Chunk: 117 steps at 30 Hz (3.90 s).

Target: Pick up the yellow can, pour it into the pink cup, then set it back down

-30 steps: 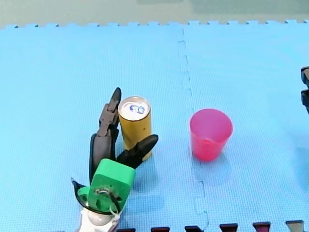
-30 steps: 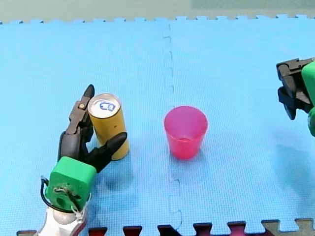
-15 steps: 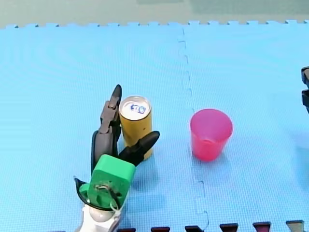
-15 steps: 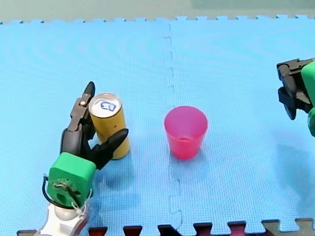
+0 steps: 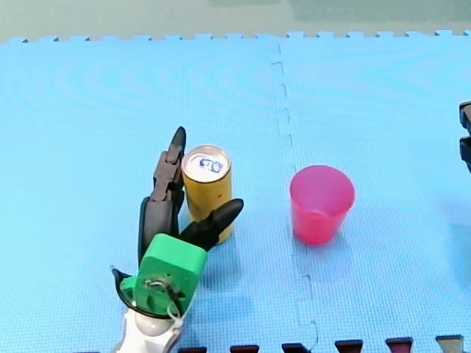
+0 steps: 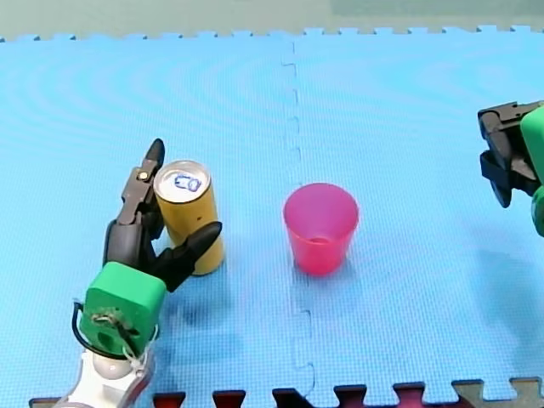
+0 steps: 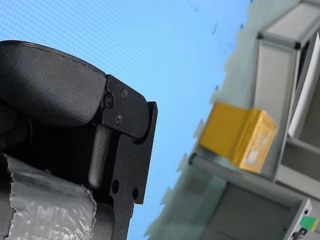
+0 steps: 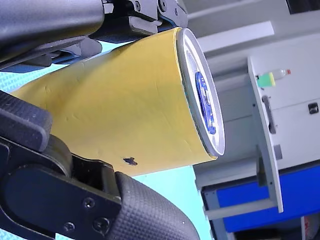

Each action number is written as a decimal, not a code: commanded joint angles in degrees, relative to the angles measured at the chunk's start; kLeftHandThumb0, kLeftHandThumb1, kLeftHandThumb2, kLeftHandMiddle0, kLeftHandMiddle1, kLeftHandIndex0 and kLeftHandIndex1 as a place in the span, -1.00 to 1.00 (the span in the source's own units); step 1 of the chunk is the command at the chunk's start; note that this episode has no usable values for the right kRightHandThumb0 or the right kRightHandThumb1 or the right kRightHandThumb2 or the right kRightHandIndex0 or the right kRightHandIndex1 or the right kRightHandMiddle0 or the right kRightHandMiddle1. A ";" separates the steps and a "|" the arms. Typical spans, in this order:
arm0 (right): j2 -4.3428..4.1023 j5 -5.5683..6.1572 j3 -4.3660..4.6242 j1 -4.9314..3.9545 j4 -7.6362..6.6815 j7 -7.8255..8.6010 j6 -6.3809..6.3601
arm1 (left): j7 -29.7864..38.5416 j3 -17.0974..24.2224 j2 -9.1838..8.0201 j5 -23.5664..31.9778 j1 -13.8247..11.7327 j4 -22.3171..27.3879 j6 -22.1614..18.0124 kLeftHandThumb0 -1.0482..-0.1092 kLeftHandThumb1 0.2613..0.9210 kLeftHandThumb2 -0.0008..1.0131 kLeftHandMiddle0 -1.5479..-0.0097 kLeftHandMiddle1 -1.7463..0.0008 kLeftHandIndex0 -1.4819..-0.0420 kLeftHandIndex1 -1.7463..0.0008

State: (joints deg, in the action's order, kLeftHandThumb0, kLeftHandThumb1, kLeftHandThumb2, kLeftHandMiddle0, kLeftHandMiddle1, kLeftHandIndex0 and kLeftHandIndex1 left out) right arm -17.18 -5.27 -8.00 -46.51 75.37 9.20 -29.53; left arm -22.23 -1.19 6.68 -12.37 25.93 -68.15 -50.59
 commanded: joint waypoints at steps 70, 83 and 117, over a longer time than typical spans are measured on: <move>0.38 -0.06 0.13 0.10 0.27 0.00 -0.47 | 12.55 7.61 0.52 14.77 0.06 14.41 19.71 0.35 0.70 -1.00 -0.77 0.98 -0.64 1.00; 0.88 -0.36 0.31 0.33 0.27 -0.56 -0.39 | -5.12 1.57 -2.20 -1.55 2.24 12.45 13.49 0.36 0.74 -0.99 -0.74 1.00 -0.61 1.00; 2.38 -0.47 0.55 1.12 0.10 -1.02 -0.80 | -16.30 -6.53 -4.83 -10.62 9.10 7.79 17.01 0.31 0.79 -1.00 -0.78 0.99 -0.61 1.00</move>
State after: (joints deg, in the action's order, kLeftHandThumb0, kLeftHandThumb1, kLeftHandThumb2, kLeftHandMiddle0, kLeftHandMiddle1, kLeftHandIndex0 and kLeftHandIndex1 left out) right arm -14.82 -5.67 -7.54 -45.50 75.65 8.35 -30.06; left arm -38.56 -7.54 2.07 -23.26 33.85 -60.10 -32.79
